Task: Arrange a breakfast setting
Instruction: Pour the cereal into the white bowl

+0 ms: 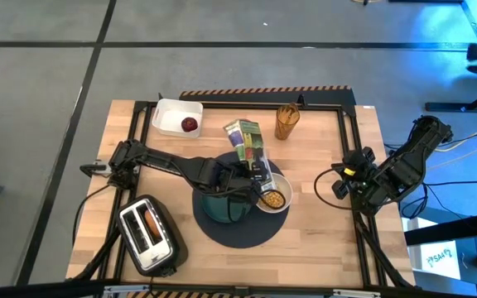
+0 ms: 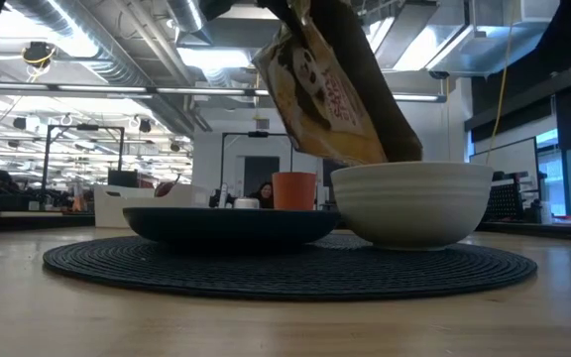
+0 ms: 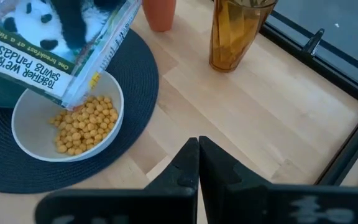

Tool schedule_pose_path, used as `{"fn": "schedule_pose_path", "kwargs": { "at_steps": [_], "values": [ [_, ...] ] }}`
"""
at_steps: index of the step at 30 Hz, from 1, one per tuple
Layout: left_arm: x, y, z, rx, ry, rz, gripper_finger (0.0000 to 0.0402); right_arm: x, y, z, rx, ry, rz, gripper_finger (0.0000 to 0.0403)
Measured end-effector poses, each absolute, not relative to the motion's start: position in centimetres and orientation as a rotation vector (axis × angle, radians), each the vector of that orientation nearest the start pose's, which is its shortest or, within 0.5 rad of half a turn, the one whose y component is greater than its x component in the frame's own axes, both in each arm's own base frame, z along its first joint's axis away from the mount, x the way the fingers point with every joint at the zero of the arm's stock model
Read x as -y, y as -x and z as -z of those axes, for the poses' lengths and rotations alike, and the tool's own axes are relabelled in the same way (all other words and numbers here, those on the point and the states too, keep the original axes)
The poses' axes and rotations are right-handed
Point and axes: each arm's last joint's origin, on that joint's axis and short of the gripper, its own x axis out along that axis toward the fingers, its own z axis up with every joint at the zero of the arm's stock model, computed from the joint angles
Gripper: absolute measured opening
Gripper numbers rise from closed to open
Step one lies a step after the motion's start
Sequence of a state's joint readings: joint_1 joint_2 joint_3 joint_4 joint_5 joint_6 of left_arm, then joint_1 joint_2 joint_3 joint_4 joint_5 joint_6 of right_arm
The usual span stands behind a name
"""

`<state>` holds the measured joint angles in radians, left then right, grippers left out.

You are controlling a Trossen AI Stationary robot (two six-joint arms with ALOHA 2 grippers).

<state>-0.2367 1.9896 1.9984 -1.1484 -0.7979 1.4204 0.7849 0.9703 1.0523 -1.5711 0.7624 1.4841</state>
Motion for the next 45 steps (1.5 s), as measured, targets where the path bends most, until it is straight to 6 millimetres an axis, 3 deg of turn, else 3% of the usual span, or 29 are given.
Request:
{"fn": "schedule_pose_path", "kwargs": {
  "at_steps": [28,37,45],
  "values": [
    [7.2,-40.4,-32.6,-1.241,-1.705,0.275,0.0002,-6.9,-9.7,-31.3,-0.781,-0.297,0.663,0.0001],
    [6.7,-40.3,-32.9,-1.336,-1.852,0.188,0.0002,-6.9,-9.7,-31.3,-0.781,-0.299,0.664,0.0001],
    [7.9,-40.1,-32.9,-1.313,-1.937,0.27,0.0002,-6.9,-9.7,-31.3,-0.77,-0.288,0.664,0.0001]
  ]
}}
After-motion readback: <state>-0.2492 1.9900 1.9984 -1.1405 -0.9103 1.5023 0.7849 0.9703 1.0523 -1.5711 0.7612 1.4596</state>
